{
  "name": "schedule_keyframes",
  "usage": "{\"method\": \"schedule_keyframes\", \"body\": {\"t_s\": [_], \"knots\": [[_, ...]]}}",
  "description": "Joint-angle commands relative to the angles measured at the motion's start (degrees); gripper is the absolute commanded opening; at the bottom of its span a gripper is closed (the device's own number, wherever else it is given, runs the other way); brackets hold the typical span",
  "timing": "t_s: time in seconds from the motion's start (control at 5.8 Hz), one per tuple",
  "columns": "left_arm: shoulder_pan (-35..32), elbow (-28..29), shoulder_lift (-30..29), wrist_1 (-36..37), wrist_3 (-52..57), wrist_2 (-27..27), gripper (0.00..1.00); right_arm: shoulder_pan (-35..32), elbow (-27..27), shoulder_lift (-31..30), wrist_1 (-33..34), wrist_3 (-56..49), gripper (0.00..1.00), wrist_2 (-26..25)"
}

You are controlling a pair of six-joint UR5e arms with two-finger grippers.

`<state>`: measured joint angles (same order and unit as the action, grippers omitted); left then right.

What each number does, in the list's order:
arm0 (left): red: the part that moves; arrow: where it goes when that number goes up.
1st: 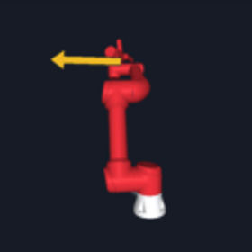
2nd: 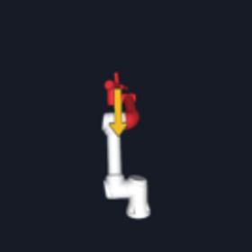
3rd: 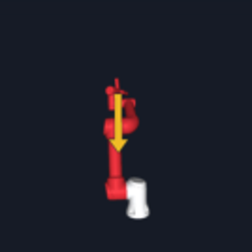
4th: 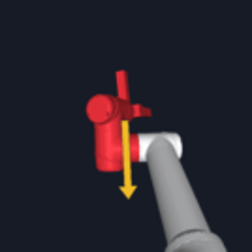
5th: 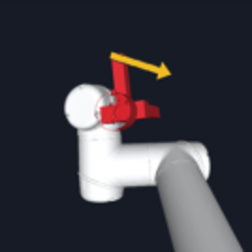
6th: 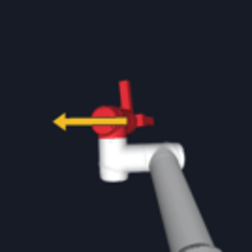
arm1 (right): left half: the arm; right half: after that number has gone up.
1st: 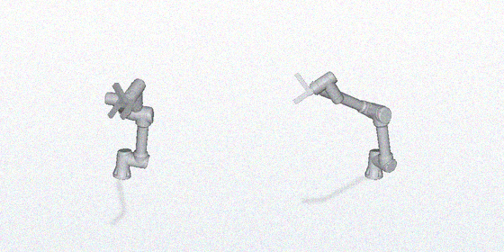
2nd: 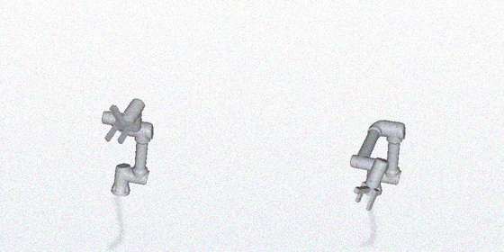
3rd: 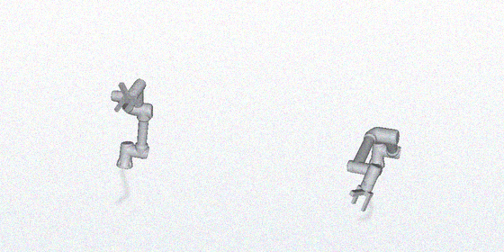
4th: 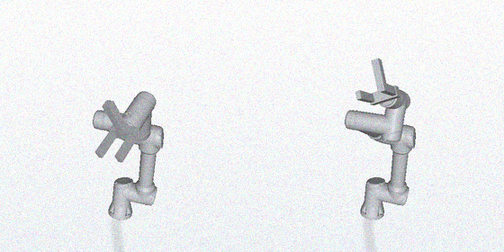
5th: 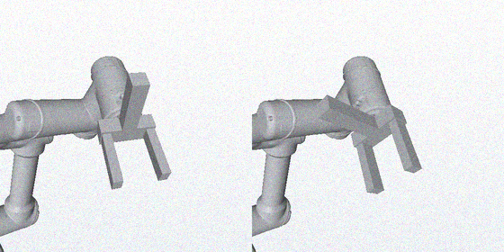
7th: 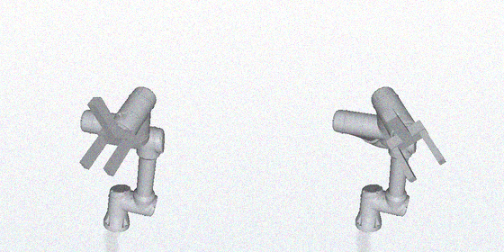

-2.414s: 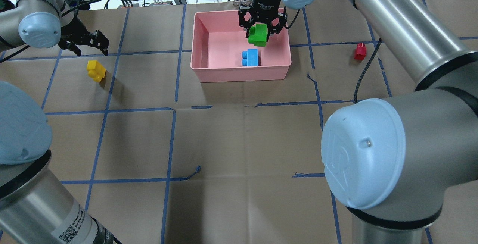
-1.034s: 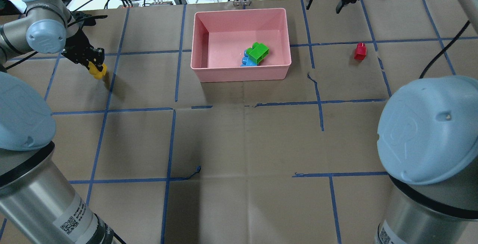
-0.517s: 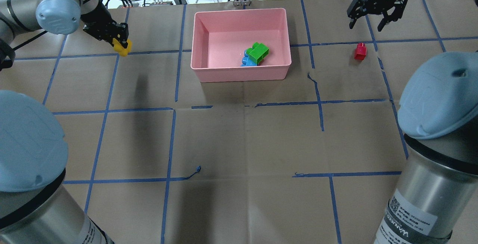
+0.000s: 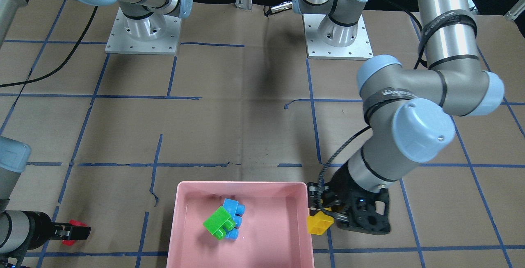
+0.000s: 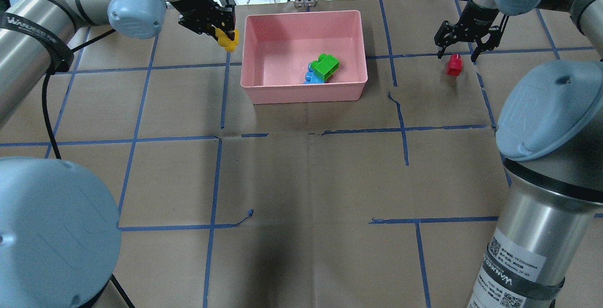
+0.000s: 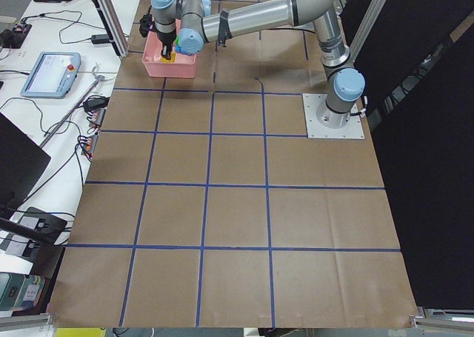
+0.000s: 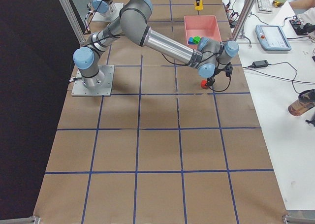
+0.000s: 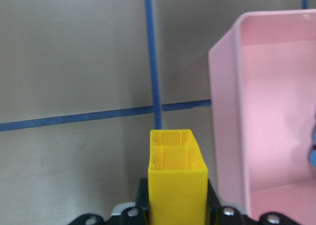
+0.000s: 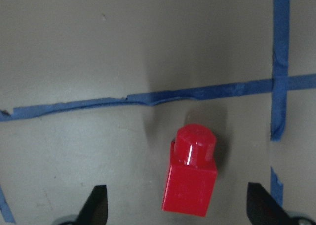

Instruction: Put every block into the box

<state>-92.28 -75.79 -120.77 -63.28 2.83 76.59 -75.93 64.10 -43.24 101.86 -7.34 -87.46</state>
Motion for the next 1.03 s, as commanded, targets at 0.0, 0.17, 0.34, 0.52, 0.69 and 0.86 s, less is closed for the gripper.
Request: {"method": "schedule_keyframes", "body": {"t_s": [0.0,0.17,0.34,0.52,0.69,0.86], "knots": [[-4.9,-0.1,-3.4,4.3,-6.3,2.2,0.29,0.1,4.2,0.0,9.9,0.2,0.99,-0.3],[-4.9,-0.1,-3.2,4.1,-6.7,3.9,0.99,0.1,4.2,-0.3,10.1,1.2,0.86,-0.3],[-4.9,-0.2,-2.2,3.5,-6.7,3.9,1.00,0.1,4.3,-0.3,9.2,1.9,0.72,-1.3],[-4.9,-0.4,-0.8,2.1,-6.7,4.0,1.00,0.1,4.4,-0.4,8.0,1.8,0.70,-3.1],[-4.9,-1.3,2.6,-1.3,-6.6,6.2,1.00,0.2,4.4,-0.9,3.7,1.8,0.56,-3.1],[-4.8,-3.3,6.9,-6.1,-6.4,9.1,1.00,0.1,4.1,-1.2,3.3,1.8,0.35,-3.2]]}}
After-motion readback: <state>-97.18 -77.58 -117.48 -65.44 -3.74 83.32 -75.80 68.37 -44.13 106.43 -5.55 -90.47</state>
